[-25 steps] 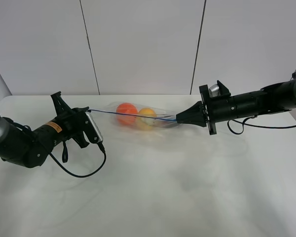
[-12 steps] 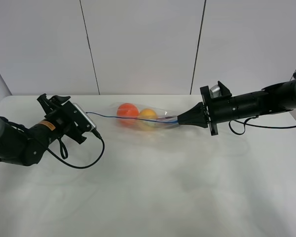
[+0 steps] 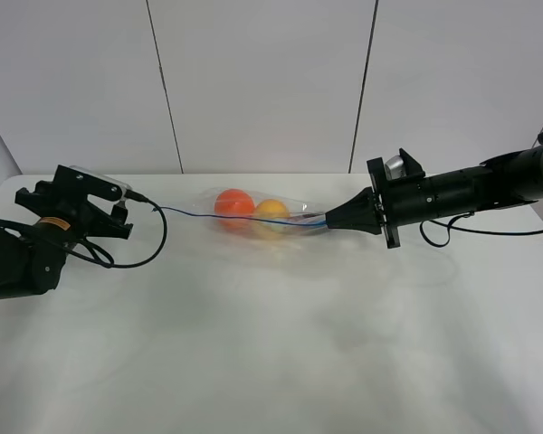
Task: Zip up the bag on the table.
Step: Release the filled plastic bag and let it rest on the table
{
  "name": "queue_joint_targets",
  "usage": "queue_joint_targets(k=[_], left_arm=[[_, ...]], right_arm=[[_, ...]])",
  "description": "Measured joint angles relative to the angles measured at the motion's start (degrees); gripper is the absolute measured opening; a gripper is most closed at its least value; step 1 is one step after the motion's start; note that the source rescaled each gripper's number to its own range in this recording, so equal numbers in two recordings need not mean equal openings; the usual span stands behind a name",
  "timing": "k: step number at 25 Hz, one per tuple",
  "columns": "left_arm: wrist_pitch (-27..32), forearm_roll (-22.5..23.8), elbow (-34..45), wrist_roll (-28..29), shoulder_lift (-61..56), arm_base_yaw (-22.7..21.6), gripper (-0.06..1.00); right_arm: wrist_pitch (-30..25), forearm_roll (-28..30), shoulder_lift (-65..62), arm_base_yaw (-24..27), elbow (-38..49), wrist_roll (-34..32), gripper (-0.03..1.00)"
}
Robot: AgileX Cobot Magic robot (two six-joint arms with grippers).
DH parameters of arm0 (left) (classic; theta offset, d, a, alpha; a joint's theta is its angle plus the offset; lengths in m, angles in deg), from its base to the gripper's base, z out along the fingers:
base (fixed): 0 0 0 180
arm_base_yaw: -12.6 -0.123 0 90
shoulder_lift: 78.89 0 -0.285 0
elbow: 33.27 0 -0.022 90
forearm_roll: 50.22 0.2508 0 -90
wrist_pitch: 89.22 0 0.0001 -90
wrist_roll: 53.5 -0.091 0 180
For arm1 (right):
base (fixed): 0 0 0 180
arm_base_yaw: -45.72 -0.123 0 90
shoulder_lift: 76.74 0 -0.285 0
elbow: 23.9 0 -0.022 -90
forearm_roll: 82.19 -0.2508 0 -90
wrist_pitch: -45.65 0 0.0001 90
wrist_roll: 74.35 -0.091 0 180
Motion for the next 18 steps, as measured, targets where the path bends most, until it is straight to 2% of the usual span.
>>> queue_joint_targets(k=[2,4,7,8,10,11,14,18], left_arm=[[1.2,-0.6,0.0,6.7,0.0,0.0,0.96],[4.0,-0.3,-0.4,10.8,0.0,-0.1,0.96],[11.6,1.5,-2.4,15.2,0.0,-0.4,0.96],[11.6,1.5,-2.4,15.2,0.0,-0.4,0.96],[18.5,3.3,-5.0,17.5,-0.2,-0.9,0.96],[28.1,5.4,-8.0,19.4,-0.9,-2.0,0.96],[45.1,8.0,-14.3,21.5,-2.5,-3.5,0.96],[71.9,8.2,-25.0,22.3,-3.4,-4.1,0.96]], right_arm=[[0.0,0.0,0.0,0.0,0.0,0.0,0.00],[0.0,0.0,0.0,0.0,0.0,0.0,0.00],[0.0,0.0,0.0,0.0,0.0,0.0,0.00],[0.0,0.0,0.0,0.0,0.0,0.0,0.00],[0.0,0.0,0.0,0.0,0.0,0.0,0.00],[0.0,0.0,0.0,0.0,0.0,0.0,0.00],[0.0,0.0,0.0,0.0,0.0,0.0,0.00],[0.0,0.0,0.0,0.0,0.0,0.0,0.00]])
